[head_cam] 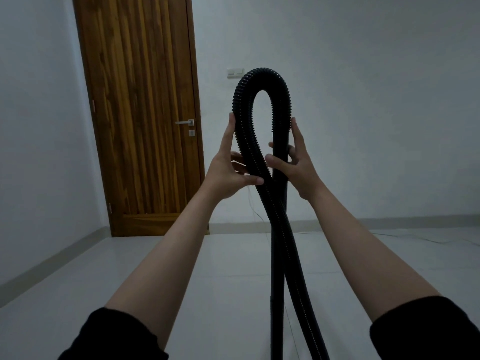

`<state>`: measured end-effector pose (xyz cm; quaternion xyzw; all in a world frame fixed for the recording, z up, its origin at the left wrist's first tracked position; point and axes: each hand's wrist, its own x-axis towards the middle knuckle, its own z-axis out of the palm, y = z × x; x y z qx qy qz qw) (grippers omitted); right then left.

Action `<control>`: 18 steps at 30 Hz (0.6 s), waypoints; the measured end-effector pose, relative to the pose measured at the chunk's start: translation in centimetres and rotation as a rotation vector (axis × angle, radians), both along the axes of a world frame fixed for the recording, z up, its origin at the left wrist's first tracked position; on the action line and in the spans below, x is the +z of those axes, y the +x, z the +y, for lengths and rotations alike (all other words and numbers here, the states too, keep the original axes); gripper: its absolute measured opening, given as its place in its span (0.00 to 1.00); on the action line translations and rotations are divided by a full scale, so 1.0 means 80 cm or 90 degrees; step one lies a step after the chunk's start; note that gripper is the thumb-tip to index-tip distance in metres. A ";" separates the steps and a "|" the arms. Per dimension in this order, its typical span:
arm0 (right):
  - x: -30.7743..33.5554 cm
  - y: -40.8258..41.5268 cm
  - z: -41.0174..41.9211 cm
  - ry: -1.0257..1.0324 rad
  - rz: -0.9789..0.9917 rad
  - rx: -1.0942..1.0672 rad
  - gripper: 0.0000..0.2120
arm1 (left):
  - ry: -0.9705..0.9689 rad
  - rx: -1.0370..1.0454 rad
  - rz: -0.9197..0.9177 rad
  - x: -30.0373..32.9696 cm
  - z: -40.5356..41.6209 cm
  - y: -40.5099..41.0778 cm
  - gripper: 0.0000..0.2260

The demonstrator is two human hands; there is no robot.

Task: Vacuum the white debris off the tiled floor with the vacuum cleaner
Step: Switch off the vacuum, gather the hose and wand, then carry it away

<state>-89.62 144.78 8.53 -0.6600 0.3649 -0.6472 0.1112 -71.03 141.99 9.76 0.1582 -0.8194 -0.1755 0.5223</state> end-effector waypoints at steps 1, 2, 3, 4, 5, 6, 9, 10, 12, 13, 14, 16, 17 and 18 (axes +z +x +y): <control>-0.006 -0.002 0.002 0.009 0.003 0.007 0.45 | -0.005 0.000 -0.006 0.001 0.001 0.000 0.58; -0.015 -0.005 0.004 0.020 0.012 0.010 0.45 | -0.008 -0.001 -0.012 0.002 0.001 0.000 0.58; -0.027 -0.007 0.005 0.030 0.019 0.015 0.46 | -0.009 -0.002 -0.016 0.002 0.000 0.000 0.58; -0.041 -0.010 0.003 0.041 0.021 0.018 0.48 | -0.010 -0.001 -0.017 0.002 -0.002 -0.001 0.58; -0.057 -0.012 0.002 0.052 0.017 0.023 0.50 | -0.011 0.001 -0.017 0.003 -0.004 -0.002 0.59; -0.072 -0.014 0.000 0.064 0.013 0.027 0.52 | -0.010 0.006 -0.016 0.002 -0.006 -0.004 0.59; -0.102 -0.016 -0.006 0.090 0.017 0.006 0.57 | -0.002 0.021 -0.009 -0.001 -0.012 -0.013 0.59; -0.108 -0.016 -0.008 0.097 0.018 -0.004 0.57 | 0.001 0.021 -0.006 -0.002 -0.014 -0.015 0.59; -0.115 -0.015 -0.010 0.098 0.017 -0.022 0.56 | 0.000 0.024 0.003 -0.007 -0.019 -0.019 0.58; -0.117 -0.014 -0.011 0.092 0.015 -0.031 0.56 | -0.002 0.025 0.007 -0.011 -0.022 -0.020 0.58; -0.118 -0.013 -0.012 0.085 0.011 -0.042 0.56 | -0.003 0.024 0.009 -0.015 -0.024 -0.020 0.57; -0.119 -0.011 -0.015 0.069 -0.006 -0.059 0.56 | 0.002 0.022 0.015 -0.024 -0.027 -0.021 0.55; -0.119 -0.011 -0.016 0.062 -0.013 -0.062 0.56 | 0.003 0.022 0.019 -0.030 -0.027 -0.021 0.53; -0.119 -0.011 -0.017 0.058 -0.014 -0.062 0.56 | 0.000 0.023 0.023 -0.035 -0.027 -0.022 0.51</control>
